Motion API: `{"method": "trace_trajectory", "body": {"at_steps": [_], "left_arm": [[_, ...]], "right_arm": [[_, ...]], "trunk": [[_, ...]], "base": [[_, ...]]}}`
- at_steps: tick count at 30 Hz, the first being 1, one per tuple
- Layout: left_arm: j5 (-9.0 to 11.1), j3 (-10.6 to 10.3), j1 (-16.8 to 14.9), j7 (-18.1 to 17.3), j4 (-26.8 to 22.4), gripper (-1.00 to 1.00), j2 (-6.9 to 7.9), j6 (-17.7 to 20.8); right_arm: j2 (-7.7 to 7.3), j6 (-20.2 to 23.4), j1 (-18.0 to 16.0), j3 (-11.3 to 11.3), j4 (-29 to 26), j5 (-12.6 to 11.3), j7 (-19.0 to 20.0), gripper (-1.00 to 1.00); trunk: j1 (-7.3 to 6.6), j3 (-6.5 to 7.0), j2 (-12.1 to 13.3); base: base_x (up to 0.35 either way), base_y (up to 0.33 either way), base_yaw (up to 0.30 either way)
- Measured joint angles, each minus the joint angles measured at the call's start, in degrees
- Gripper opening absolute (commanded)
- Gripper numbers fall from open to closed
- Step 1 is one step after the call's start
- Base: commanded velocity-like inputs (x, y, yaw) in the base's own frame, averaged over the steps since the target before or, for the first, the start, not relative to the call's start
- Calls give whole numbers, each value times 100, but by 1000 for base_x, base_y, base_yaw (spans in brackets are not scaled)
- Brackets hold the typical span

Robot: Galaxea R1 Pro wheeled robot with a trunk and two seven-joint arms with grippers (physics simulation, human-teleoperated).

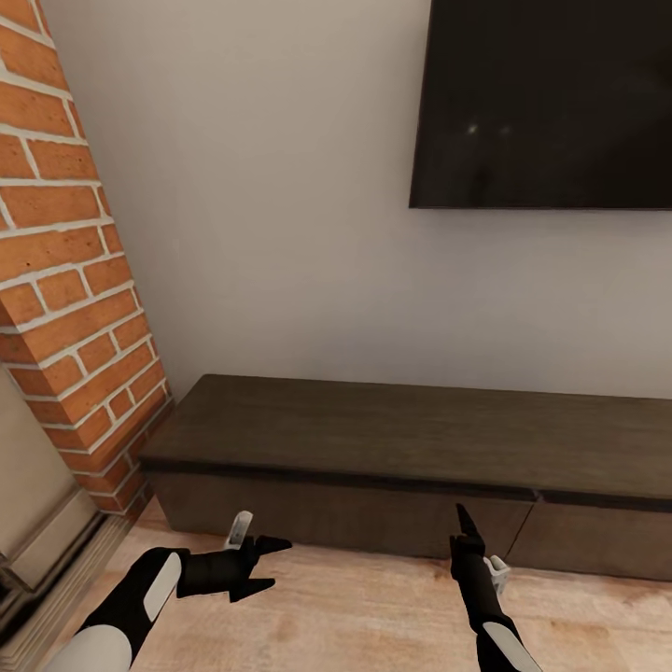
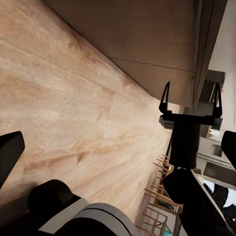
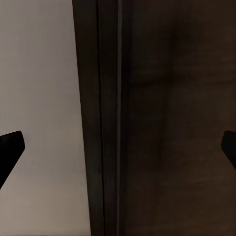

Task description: Place each of the two pumpkins and all three candles from the living room inside a cabinet in the living room (use any cabinet), then make sure every cabinet is closed, and position the cauldron so it is next to a table in the living room.

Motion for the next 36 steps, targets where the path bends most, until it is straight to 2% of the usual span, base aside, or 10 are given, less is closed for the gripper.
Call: {"method": "trace_trajectory", "body": {"at_steps": [14, 27, 31, 36], "left_arm": [[-14, -38, 1, -12, 1, 100, 27, -12], [-13, 20, 1, -23, -17, 100, 35, -12], [-16, 20, 2, -23, -24, 100, 34, -14], [-14, 30, 2, -25, -24, 100, 38, -14]], "right_arm": [[0, 0, 0, 0, 0, 0, 0, 100], [0, 0, 0, 0, 0, 0, 0, 100], [0, 0, 0, 0, 0, 0, 0, 100], [0, -4, 0, 5, 0, 0, 0, 100]], "trunk": [[0, 0, 0], [0, 0, 0], [11, -88, -5], [13, -110, -6]], "base": [[129, 0, 0], [13, 0, 0], [0, 0, 0], [0, 0, 0]]}}
